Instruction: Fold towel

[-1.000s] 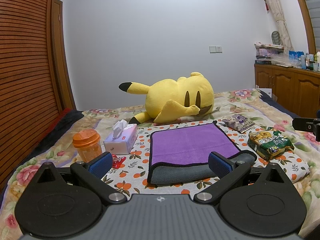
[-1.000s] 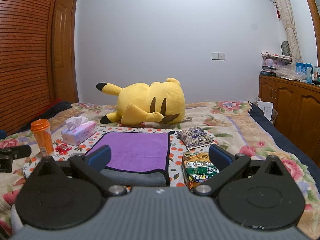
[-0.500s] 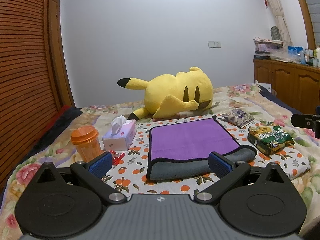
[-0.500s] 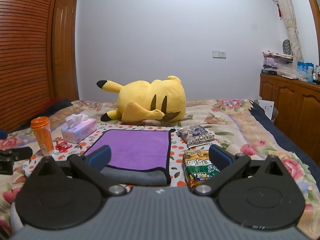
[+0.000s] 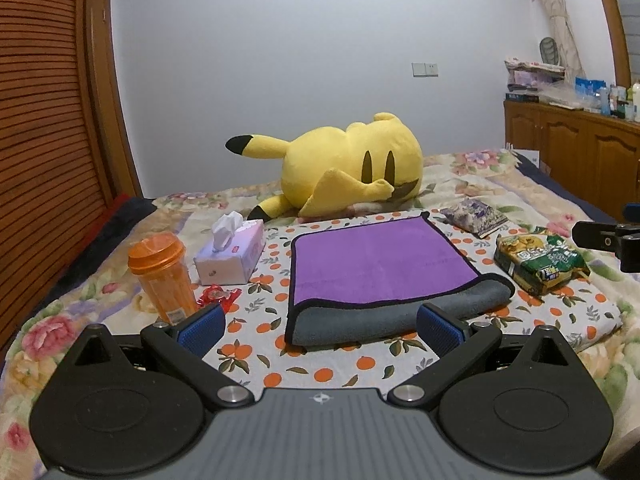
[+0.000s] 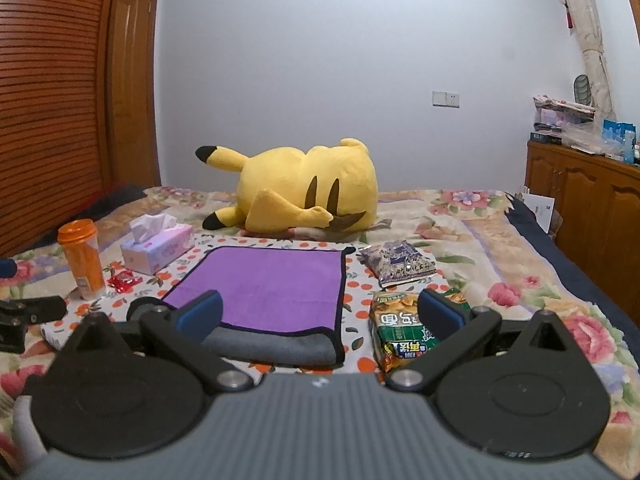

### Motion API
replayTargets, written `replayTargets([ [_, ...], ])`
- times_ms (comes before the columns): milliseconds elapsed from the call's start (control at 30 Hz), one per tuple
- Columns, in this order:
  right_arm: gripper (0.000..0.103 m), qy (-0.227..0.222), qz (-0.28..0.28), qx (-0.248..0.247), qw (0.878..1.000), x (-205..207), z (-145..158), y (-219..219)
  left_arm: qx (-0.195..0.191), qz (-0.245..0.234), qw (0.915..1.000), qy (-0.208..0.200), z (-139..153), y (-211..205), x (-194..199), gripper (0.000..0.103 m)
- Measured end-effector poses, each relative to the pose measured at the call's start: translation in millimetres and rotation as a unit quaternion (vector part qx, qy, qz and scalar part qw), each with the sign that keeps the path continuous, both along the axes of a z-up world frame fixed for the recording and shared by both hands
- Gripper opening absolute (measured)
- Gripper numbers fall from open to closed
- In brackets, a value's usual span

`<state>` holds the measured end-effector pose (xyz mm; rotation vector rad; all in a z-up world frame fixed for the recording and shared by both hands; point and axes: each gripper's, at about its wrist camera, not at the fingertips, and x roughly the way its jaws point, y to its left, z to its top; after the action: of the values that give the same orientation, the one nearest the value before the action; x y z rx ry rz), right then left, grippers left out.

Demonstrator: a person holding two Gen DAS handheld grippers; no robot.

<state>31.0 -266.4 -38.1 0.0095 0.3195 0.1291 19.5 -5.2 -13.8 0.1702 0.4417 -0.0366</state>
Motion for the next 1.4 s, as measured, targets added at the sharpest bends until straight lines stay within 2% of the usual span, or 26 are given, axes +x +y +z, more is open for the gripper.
replayTargets([
  [1400,0.103,0.056,0.044,-0.033,0.997,86,-19,15,0.017,0.005,0.9987,0.048,-27,13,96,0.103],
])
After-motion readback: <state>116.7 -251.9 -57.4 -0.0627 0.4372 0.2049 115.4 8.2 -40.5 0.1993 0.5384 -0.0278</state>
